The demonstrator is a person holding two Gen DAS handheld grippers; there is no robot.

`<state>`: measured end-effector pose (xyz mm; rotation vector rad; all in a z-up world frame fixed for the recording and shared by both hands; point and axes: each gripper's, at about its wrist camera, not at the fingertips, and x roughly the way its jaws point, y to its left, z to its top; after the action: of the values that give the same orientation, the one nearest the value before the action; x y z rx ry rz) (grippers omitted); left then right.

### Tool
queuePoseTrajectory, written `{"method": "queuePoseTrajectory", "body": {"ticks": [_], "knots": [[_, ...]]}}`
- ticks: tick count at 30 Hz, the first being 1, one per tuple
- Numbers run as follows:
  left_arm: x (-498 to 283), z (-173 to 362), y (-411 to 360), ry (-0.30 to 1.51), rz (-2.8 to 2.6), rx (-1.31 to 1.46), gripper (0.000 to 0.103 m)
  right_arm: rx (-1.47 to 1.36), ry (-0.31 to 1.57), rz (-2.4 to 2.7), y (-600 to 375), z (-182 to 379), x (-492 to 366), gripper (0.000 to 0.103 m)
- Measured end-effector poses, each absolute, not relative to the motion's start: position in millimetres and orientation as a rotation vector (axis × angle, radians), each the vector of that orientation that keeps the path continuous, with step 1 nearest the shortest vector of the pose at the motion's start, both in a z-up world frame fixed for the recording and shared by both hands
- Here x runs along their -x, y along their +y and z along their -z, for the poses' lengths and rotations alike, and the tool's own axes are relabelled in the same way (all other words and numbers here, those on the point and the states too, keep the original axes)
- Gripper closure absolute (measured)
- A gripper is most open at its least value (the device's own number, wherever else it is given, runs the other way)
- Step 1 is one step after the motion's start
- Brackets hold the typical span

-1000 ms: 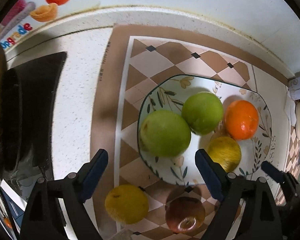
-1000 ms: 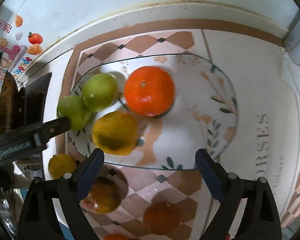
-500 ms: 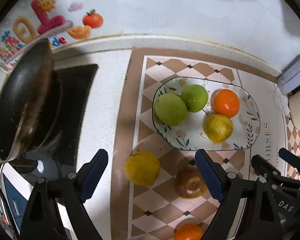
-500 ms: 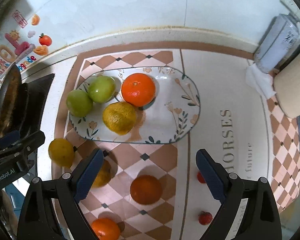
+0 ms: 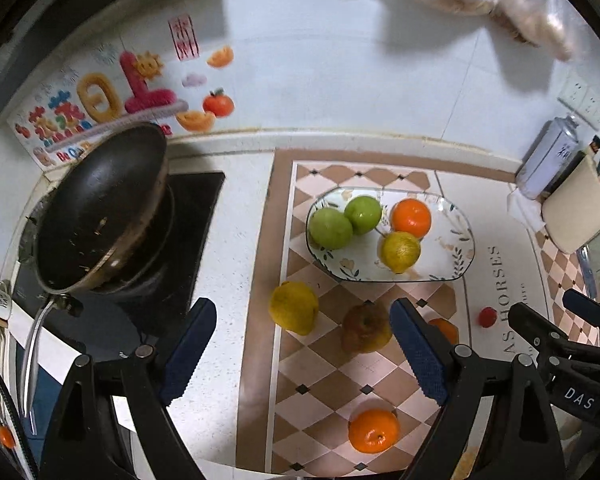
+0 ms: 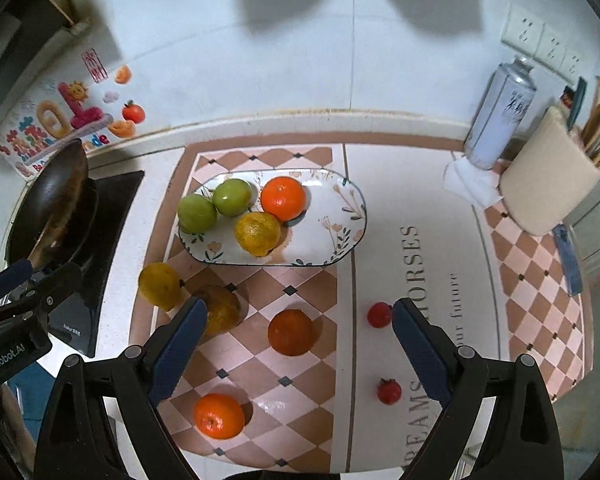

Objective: Organize fruits
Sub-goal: 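Raise both tools away from the plate toward the remaining fruits, then grasp the red apple with the left tool while the right tool grasps a tangerine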

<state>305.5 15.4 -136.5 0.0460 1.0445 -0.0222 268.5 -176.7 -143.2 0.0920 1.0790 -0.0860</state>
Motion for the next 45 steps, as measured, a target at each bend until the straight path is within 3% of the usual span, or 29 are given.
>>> {"method": "queuePoseTrajectory", "body": {"ticks": [14,26,33,36,43,45], "knots": [[-247,89,10,0.923,0.049,-0.012,0.014,-0.080,0.957,0.084,-171,88,-205,0.007],[-238,86,9,0.902,0.022,-0.005,0.014,-0.158,0.943,0.071,-181,84,-202,0.007],[-262,114,8,0.956,-0.030,-0.038,0.014,-0.270,1.041,0.071,-204,133,-231,0.007],[-276,139,5,1.014,-0.050,-0.062,0.002,-0.341,1.116,0.059,-214,171,-248,0.007],[-309,203,-6,1.193,-0.040,-0.072,0.002,-0.455,1.292,0.033,-219,267,-284,0.008],[-320,221,-8,1.254,-0.032,-0.056,0.002,-0.451,1.328,0.029,-215,287,-294,0.013]]}}
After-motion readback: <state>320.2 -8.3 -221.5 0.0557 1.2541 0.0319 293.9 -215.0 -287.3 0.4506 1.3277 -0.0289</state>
